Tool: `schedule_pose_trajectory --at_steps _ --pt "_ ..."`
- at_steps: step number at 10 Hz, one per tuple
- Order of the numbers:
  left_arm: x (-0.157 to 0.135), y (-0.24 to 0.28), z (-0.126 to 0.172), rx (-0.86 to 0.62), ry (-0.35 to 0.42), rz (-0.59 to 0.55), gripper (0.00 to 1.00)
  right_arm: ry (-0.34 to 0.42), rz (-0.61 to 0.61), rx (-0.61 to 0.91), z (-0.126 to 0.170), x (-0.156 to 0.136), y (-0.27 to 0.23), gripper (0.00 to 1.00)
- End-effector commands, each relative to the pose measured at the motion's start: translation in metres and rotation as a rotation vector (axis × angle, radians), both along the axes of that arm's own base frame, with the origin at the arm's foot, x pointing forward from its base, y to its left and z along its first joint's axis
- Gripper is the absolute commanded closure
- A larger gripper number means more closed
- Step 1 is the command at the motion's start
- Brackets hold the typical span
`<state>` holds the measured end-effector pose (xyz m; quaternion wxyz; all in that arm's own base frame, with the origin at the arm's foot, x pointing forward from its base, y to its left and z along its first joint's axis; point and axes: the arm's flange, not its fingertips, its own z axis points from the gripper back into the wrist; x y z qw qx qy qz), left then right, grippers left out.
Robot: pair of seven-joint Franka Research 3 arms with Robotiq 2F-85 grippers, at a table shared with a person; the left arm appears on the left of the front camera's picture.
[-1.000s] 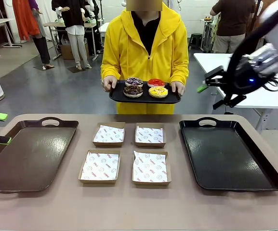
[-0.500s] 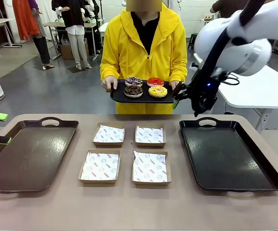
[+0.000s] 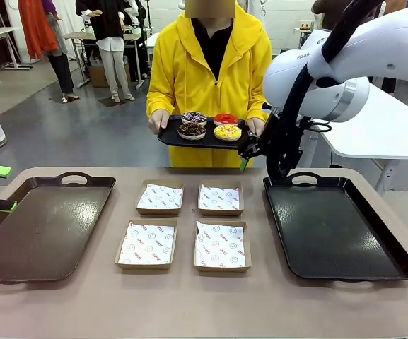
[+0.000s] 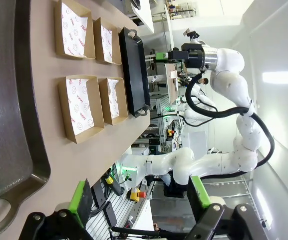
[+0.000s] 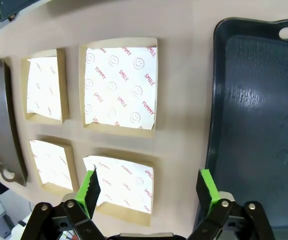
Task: Individually package the donuts and arrange them on the tray.
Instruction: Pick up one Paper togo box.
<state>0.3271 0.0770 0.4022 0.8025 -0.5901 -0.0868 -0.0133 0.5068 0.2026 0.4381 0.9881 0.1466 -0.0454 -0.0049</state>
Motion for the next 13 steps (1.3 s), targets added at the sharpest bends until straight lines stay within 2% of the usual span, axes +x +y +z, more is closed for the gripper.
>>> schedule_pose_trajectory --at_steps 1,5,6,7,9,11,13 --pt "0.000 0.001 0.001 -0.020 -0.011 0.005 0.00 0.008 -0.003 -0.001 0.003 -0.001 -0.003 0.00" --pt "0.000 0.001 0.001 -0.020 -0.011 0.005 0.00 0.000 -0.004 0.000 0.001 0.000 -0.002 0.00" --pt "0.000 0.001 0.001 -0.020 -0.011 0.005 0.00 -0.039 0.054 -0.053 0.000 0.005 0.010 0.00" --pt "0.000 0.001 0.001 -0.020 -0.011 0.005 0.00 -0.043 0.069 -0.085 -0.004 0.017 0.026 0.00" --pt "0.000 0.001 0.001 -0.020 -0.011 0.005 0.00 -0.031 0.059 -0.134 -0.019 0.041 0.043 0.00" --pt "0.000 0.001 0.001 -0.020 -0.011 0.005 0.00 -0.026 -0.003 -0.166 -0.043 0.068 0.052 0.00" --pt "0.000 0.001 0.001 -0.020 -0.011 0.005 0.00 -0.049 -0.035 -0.177 -0.071 0.085 0.051 0.00"
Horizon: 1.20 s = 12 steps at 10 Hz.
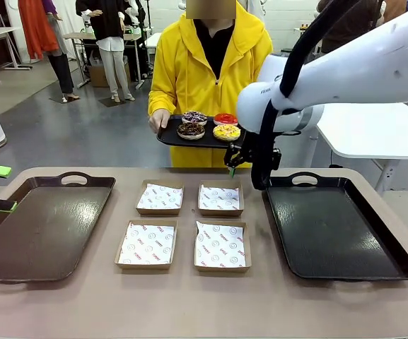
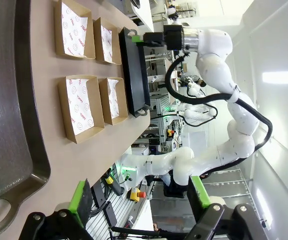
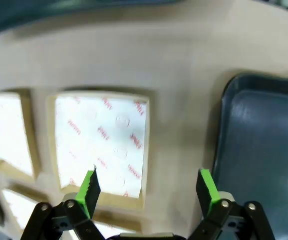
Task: Individually package the donuts and arrange them on the tray.
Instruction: Pick up one Paper togo box.
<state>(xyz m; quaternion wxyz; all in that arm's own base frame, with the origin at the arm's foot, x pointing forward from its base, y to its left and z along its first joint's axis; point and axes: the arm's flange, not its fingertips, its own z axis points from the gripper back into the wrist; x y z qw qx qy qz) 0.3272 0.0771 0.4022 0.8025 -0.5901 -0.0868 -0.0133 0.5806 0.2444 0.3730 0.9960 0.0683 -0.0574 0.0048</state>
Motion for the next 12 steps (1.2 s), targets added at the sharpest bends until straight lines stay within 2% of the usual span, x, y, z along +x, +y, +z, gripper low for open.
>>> schedule_pose_trajectory --at_steps 1,4,7,8,9,10,11,12 --pt "0.000 0.001 0.001 -0.020 -0.011 0.005 0.00 -0.035 -0.052 -0.020 -0.020 0.015 0.009 0.00" --pt "0.000 0.001 0.001 -0.020 -0.011 0.005 0.00 -0.014 -0.049 -0.061 -0.046 0.018 0.014 0.00" --pt "0.000 0.001 0.001 -0.020 -0.011 0.005 0.00 0.009 -0.051 -0.109 -0.053 0.013 0.018 0.00" --pt "0.000 0.001 0.001 -0.020 -0.011 0.005 0.00 -0.001 -0.043 -0.125 -0.052 0.011 0.020 0.03" --pt "0.000 0.001 0.001 -0.020 -0.011 0.005 0.00 0.000 -0.032 -0.136 -0.052 0.010 0.021 0.57" --pt "0.000 0.001 0.001 -0.020 -0.011 0.005 0.00 0.010 -0.028 -0.131 -0.051 0.009 0.021 0.61" --pt "0.000 0.001 0.001 -0.020 -0.011 0.005 0.00 0.012 -0.029 -0.129 -0.051 0.008 0.021 1.00" --pt "0.000 0.001 0.001 -0.020 -0.011 0.005 0.00 0.012 -0.031 -0.128 -0.050 0.008 0.021 1.00"
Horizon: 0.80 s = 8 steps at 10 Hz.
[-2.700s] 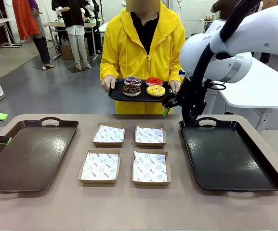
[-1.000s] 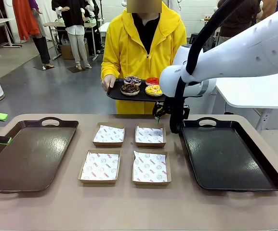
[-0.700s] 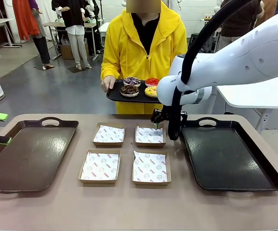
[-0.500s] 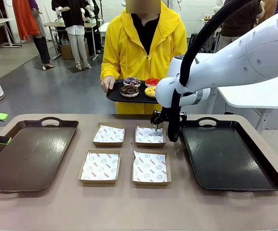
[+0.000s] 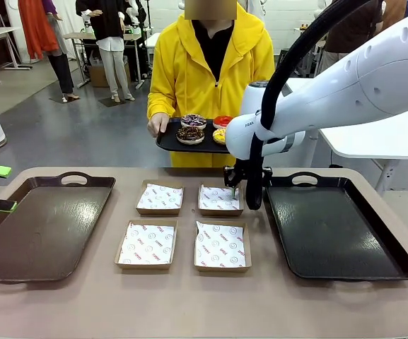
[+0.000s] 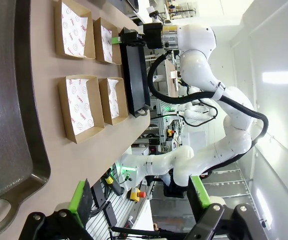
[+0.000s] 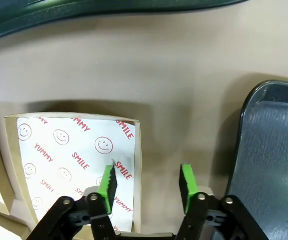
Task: Individually package the donuts and arrange them on the tray.
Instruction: Pick up one Paper togo box.
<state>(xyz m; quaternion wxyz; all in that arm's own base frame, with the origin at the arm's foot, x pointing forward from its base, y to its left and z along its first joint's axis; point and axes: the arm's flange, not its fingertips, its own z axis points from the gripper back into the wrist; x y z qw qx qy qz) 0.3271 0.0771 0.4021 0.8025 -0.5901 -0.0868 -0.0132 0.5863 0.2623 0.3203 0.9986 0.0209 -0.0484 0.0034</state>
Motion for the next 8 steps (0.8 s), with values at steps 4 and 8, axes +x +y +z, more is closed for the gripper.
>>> schedule_pose_trajectory --at_steps 4,8 --pt "0.0005 0.0007 0.0012 -0.019 -0.011 0.005 0.00 -0.006 -0.027 -0.037 0.0033 0.0028 0.0024 1.00" --pt "0.0005 0.0007 0.0012 -0.019 -0.011 0.005 0.00 -0.019 -0.073 -0.037 0.0097 0.0023 0.0010 1.00"
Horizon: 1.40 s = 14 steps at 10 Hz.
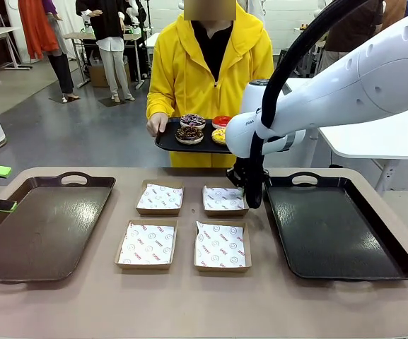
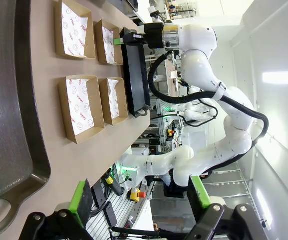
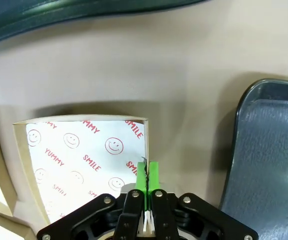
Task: Individually package the donuts and arrange them on the tray.
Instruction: Pick up one Paper togo box.
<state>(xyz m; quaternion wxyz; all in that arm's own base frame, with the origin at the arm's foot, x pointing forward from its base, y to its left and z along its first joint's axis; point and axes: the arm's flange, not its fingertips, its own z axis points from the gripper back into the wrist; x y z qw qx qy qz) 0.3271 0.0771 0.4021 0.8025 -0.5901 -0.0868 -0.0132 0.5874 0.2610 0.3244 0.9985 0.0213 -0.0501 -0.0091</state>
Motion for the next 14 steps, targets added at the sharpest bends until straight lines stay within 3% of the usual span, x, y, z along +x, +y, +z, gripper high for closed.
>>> schedule_pose_trajectory --at_steps 1,5,8,11,12,14 --pt "0.000 0.001 0.001 -0.019 -0.011 0.005 0.00 0.015 -0.070 -0.023 0.016 -0.001 0.003 1.00" --pt "0.000 0.001 0.001 -0.019 -0.011 0.005 0.00 0.017 -0.069 0.023 0.120 -0.006 0.005 1.00" --pt "0.000 0.001 0.001 -0.019 -0.011 0.005 0.00 0.042 -0.015 0.020 0.175 0.013 0.011 1.00" --pt "0.000 0.001 0.001 -0.019 -0.011 0.005 0.00 0.068 -0.014 -0.002 0.179 0.040 0.004 1.00" --pt "0.000 0.001 0.001 -0.019 -0.011 0.005 0.00 0.020 -0.035 0.005 0.185 0.011 0.006 1.00" --pt "0.000 0.001 0.001 -0.019 -0.011 0.005 0.00 0.020 -0.035 0.005 0.185 0.011 0.006 1.00"
